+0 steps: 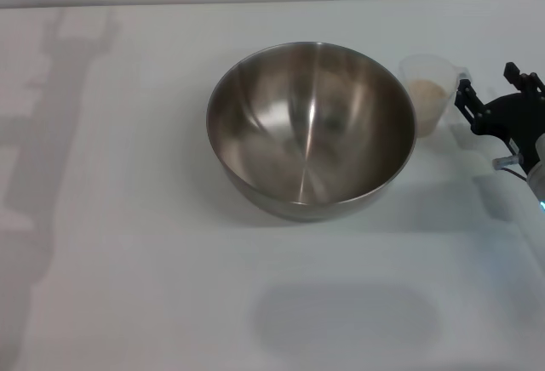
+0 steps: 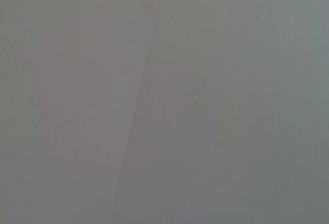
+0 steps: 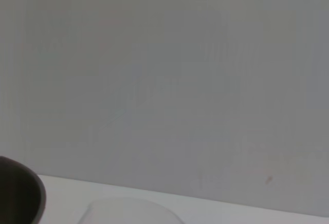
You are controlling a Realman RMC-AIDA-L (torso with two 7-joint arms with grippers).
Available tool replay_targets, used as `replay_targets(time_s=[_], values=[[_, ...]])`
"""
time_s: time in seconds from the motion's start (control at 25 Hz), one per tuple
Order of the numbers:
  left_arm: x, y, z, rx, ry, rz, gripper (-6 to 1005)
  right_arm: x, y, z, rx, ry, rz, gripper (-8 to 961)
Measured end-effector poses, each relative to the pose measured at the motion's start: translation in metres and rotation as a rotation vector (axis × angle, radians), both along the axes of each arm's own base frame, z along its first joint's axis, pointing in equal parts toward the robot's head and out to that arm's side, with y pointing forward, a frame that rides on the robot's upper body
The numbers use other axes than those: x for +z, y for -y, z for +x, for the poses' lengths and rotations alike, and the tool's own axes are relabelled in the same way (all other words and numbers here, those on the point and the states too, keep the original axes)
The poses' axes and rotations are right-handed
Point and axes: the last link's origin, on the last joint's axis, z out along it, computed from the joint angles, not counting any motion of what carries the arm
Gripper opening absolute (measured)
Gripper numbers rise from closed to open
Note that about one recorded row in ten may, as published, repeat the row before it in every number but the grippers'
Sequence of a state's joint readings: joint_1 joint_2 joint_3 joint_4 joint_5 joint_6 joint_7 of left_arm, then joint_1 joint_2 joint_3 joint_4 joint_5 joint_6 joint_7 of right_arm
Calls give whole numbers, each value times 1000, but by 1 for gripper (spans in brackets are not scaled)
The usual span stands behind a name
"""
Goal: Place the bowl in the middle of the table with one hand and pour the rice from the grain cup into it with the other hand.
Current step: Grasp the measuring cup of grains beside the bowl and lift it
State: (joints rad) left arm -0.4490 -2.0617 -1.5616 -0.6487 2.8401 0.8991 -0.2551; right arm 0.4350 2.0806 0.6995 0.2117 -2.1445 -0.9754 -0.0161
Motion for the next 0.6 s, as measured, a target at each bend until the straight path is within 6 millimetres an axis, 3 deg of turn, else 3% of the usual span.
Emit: replay_targets(time_s=[0.6], values=[[1, 2, 0, -9, 8, 12, 834, -2, -8, -3, -3, 12, -22, 674]])
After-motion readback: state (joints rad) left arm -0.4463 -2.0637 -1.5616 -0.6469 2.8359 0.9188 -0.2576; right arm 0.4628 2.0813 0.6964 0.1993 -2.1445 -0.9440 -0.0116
